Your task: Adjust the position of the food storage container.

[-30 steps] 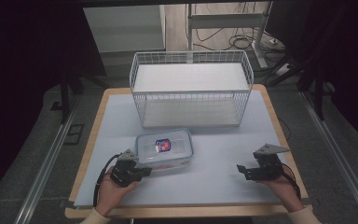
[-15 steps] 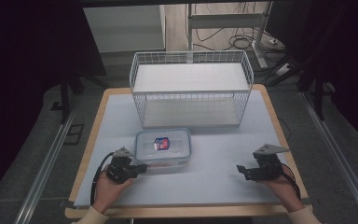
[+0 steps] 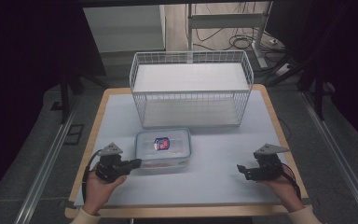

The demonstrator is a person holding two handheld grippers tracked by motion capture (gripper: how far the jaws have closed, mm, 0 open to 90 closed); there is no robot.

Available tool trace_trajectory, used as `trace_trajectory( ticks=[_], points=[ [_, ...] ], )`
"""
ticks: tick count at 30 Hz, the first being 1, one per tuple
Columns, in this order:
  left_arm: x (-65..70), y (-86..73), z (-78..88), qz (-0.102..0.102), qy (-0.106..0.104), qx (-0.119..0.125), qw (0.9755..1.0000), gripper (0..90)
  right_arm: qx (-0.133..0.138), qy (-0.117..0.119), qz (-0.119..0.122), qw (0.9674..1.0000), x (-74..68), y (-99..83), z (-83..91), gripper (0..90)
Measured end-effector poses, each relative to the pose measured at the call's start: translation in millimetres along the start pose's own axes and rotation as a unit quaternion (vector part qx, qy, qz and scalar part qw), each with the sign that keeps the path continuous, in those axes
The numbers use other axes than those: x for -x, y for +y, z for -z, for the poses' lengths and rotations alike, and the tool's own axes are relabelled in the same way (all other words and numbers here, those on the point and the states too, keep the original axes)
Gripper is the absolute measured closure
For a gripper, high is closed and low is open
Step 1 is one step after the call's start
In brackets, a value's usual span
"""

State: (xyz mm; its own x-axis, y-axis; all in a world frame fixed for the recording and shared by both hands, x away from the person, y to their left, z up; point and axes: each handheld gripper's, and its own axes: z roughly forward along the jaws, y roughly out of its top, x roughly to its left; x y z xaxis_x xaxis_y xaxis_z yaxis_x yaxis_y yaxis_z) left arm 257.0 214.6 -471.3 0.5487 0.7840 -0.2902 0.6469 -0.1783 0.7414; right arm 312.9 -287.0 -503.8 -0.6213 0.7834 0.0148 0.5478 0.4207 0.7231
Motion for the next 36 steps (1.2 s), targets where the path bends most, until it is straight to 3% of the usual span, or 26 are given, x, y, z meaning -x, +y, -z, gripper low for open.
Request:
trace_trajectory(
  ticks=[1, 2, 3, 5, 6, 8, 11, 17, 21, 24, 25, 28, 29, 36],
  points=[
    [-5.3, 0.9, 3.1, 0.007, 0.008, 0.005, 0.9999, 89.7, -0.001, 0.000, 0.000, 1.0000, -0.2, 0.2, 0.3, 13.1],
    [-19.0, 1.7, 6.5, 0.021, 0.031, 0.012, 0.9992, 89.8, 0.000, -0.001, -0.001, 1.0000, -0.4, 0.5, 0.5, 13.1],
    [-19.0, 1.7, 6.5, 0.021, 0.031, 0.012, 0.9992, 89.8, 0.000, -0.001, -0.001, 1.0000, -0.4, 0.5, 0.5, 13.1],
    [-41.9, 0.8, 5.2, 0.046, 0.047, 0.015, 0.9977, 89.8, -0.002, -0.001, 0.000, 1.0000, -0.5, 0.7, 0.2, 13.1],
    [-41.9, 0.8, 5.2, 0.046, 0.047, 0.015, 0.9977, 89.9, -0.002, -0.001, 0.000, 1.0000, -0.5, 0.7, 0.2, 13.1],
    [-59.4, -0.5, -3.3, 0.064, 0.058, 0.008, 0.9962, 89.9, -0.002, -0.001, -0.001, 1.0000, -0.9, 0.8, -0.5, 13.1],
    [-69.6, -0.9, -15.3, 0.078, 0.060, -0.002, 0.9952, 89.9, -0.003, -0.001, -0.002, 1.0000, -1.1, 0.8, -1.2, 13.1],
    [-75.6, 1.0, -31.6, 0.081, 0.054, -0.022, 0.9950, 89.9, -0.004, -0.002, -0.001, 1.0000, -0.6, 0.3, -2.0, 13.1],
    [-79.4, 4.3, -41.4, 0.093, 0.025, -0.016, 0.9952, 90.0, -0.004, -0.002, -0.003, 1.0000, -0.5, 0.2, -1.5, 13.1],
    [-77.5, 6.7, -44.9, 0.090, 0.017, -0.015, 0.9957, 90.0, -0.003, -0.002, -0.003, 1.0000, -0.4, 0.2, -1.2, 13.1],
    [-73.4, 9.9, -48.3, 0.079, 0.027, -0.019, 0.9963, 89.9, -0.003, -0.002, -0.003, 1.0000, -0.3, 0.3, -1.2, 13.1],
    [-72.4, 11.5, -50.7, 0.075, 0.033, -0.020, 0.9964, 90.0, -0.004, -0.002, -0.002, 1.0000, 0.0, 0.4, -1.2, 13.1],
    [-73.4, 11.7, -53.0, 0.082, 0.021, -0.017, 0.9963, 90.0, -0.004, -0.002, -0.002, 1.0000, 0.1, 0.4, -1.2, 13.1],
    [-64.4, 15.5, -64.3, 0.082, 0.001, -0.016, 0.9965, 90.0, -0.004, -0.003, -0.001, 1.0000, 0.3, 0.7, -1.2, 13.1]
  ],
)
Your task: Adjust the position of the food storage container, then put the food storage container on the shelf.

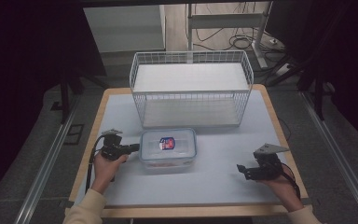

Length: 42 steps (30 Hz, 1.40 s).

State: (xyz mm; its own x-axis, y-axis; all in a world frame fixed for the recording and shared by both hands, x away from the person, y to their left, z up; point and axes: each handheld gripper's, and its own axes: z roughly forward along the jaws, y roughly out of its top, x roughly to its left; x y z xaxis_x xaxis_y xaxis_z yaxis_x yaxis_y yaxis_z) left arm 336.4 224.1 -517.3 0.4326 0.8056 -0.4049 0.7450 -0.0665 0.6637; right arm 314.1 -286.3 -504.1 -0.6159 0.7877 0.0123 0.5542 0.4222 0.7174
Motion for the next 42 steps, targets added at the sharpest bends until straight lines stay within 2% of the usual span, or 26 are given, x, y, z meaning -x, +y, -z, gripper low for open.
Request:
trace_trajectory(
  ticks=[4, 6, 11, 17, 20, 21, 24, 28, 32, 34, 36, 37, 38, 40, 41, 42],
  points=[
    [8.6, 3.2, -7.4, -0.002, -0.001, -0.002, 1.0000, 90.0, 0.000, 0.000, 0.000, 1.0000, -0.2, 0.0, -0.4, 13.1],
    [17.1, 6.1, -16.8, -0.003, -0.015, -0.004, 0.9999, 90.0, 0.001, 0.000, 0.000, 1.0000, 0.0, 0.2, 0.0, 13.1],
    [28.2, 9.0, -27.4, -0.005, -0.030, -0.008, 0.9995, 90.0, 0.003, 0.001, -0.002, 1.0000, 0.6, 0.5, 0.5, 13.1],
    [36.3, 11.5, -36.6, -0.003, -0.040, -0.006, 0.9992, 90.0, 0.002, 0.001, -0.001, 1.0000, 0.8, 0.4, 0.4, 13.1],
    [35.9, 11.9, -37.7, -0.002, -0.043, -0.009, 0.9990, 90.0, 0.002, 0.001, -0.001, 1.0000, 0.7, 0.3, 0.2, 13.1],
    [34.8, 12.1, -37.3, -0.001, -0.046, -0.014, 0.9989, 90.0, 0.002, 0.001, -0.001, 1.0000, 0.8, 0.4, 0.4, 13.1],
    [30.7, 12.3, -27.3, -0.009, -0.022, -0.014, 0.9996, 89.9, 0.006, 0.009, -0.003, 0.9999, 0.4, 0.7, 1.3, 13.1],
    [30.3, 9.3, -5.9, -0.021, -0.008, 0.004, 0.9997, 89.9, 0.017, 0.017, -0.001, 0.9997, 0.3, 1.5, 2.0, 13.1],
    [30.9, 3.5, 6.3, -0.016, -0.016, 0.014, 0.9996, 89.1, 0.017, 0.020, 0.001, 0.9997, -0.1, 1.6, -0.2, 13.1],
    [30.7, 2.5, 9.2, -0.014, -0.022, 0.016, 0.9995, 83.6, 0.017, 0.022, 0.000, 0.9996, -1.1, 1.6, -0.7, 13.1],
    [30.6, 2.9, 12.6, -0.013, -0.023, 0.024, 0.9994, 65.9, 0.025, 0.026, 0.000, 0.9994, -2.1, 1.8, 0.7, 13.0],
    [30.1, 3.6, 13.6, -0.008, -0.030, 0.027, 0.9991, 65.9, 0.025, 0.026, 0.000, 0.9994, -2.1, 1.8, 0.7, 13.0],
    [29.6, 4.1, 15.1, -0.001, -0.039, 0.031, 0.9987, 56.8, 0.028, 0.030, -0.003, 0.9992, -2.1, 2.1, 1.5, 13.0],
    [28.9, 4.7, 18.3, 0.009, -0.050, 0.042, 0.9978, 47.1, 0.036, 0.035, -0.008, 0.9987, -1.3, 3.2, 2.1, 12.6],
    [27.8, 5.6, 19.8, 0.011, -0.065, 0.039, 0.9971, 45.3, 0.040, 0.039, -0.013, 0.9984, -1.2, 3.8, 2.1, 12.5],
    [27.5, 6.2, 19.9, 0.010, -0.069, 0.036, 0.9969, 40.3, 0.040, 0.044, -0.021, 0.9980, -1.4, 5.2, 2.5, 12.5]
  ],
)
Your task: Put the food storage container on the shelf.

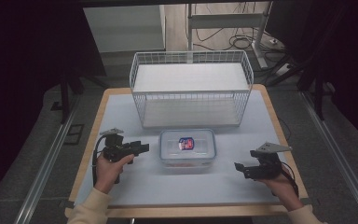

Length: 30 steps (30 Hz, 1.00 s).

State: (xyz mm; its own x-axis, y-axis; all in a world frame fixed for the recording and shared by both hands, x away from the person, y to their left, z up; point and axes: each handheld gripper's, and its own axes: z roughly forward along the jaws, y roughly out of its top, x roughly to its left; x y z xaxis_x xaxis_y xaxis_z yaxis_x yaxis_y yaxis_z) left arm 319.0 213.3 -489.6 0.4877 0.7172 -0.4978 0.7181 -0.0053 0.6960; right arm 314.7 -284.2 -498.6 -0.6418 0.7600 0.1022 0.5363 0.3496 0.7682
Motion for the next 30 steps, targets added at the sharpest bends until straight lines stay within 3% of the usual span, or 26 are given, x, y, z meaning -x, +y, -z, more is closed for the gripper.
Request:
trace_trajectory(
  ticks=[4, 6, 10, 17, 23, 26, 30],
  points=[
    [-0.6, 0.5, -1.7, 0.006, -0.002, -0.005, 1.0000, 27.3, 0.006, 0.015, -0.025, 0.9995, 0.7, 5.7, -0.6, 13.8],
    [-1.2, 0.8, -4.6, 0.013, -0.006, -0.013, 0.9998, 24.9, 0.016, 0.040, -0.048, 0.9980, 2.2, 11.8, -2.7, 14.0],
    [-0.5, 2.6, -11.6, 0.029, -0.016, -0.022, 0.9992, 19.1, 0.024, 0.065, -0.056, 0.9960, -1.1, 25.5, -10.4, 14.1],
    [-3.0, 6.3, -20.2, 0.058, -0.038, -0.017, 0.9975, 18.4, 0.020, 0.099, -0.062, 0.9929, -8.9, 40.1, -23.7, 14.1],
    [-0.8, 13.6, -41.7, 0.061, -0.049, -0.032, 0.9964, 18.9, 0.014, 0.128, -0.084, 0.9882, -11.4, 61.2, -47.5, 12.6],
    [-0.3, 14.8, -46.4, 0.062, -0.052, -0.036, 0.9961, 19.0, 0.010, 0.132, -0.086, 0.9875, -12.5, 65.9, -53.3, 11.8],
    [-1.8, 16.2, -58.7, 0.064, -0.062, -0.053, 0.9946, 20.4, 0.002, 0.149, -0.099, 0.9839, -11.6, 69.5, -64.2, 11.2]
  ],
)
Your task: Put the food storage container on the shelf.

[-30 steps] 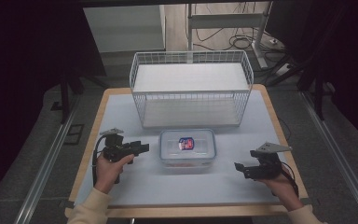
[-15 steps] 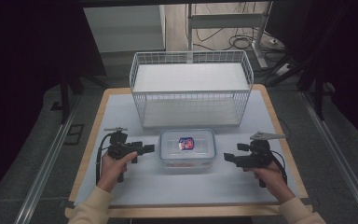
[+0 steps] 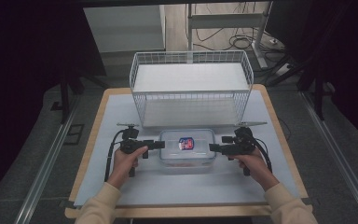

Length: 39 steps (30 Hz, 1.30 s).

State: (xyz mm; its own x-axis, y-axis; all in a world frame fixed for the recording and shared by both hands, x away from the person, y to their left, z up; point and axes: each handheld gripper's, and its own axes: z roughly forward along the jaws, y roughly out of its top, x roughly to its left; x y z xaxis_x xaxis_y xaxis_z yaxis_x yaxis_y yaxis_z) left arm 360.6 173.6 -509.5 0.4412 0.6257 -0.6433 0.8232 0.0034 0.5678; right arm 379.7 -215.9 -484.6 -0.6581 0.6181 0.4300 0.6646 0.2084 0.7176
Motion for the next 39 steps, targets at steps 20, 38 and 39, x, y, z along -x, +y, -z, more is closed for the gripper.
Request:
trace_trajectory(
  ticks=[20, 38, 39],
  points=[
    [-7.7, -6.1, -11.7, 0.016, -0.041, -0.021, 0.9988, 32.4, -0.024, 0.064, -0.080, 0.9945, 18.4, -6.8, -26.0, 27.3],
    [8.2, -28.0, 6.1, -0.025, -0.042, 0.023, 0.9985, 45.4, -0.010, 0.071, -0.063, 0.9954, 5.5, -13.6, -3.3, 44.7],
    [8.2, -28.0, 6.1, -0.025, -0.042, 0.023, 0.9985, 45.6, -0.010, 0.071, -0.063, 0.9954, 5.5, -13.6, -3.3, 44.7]
  ],
)
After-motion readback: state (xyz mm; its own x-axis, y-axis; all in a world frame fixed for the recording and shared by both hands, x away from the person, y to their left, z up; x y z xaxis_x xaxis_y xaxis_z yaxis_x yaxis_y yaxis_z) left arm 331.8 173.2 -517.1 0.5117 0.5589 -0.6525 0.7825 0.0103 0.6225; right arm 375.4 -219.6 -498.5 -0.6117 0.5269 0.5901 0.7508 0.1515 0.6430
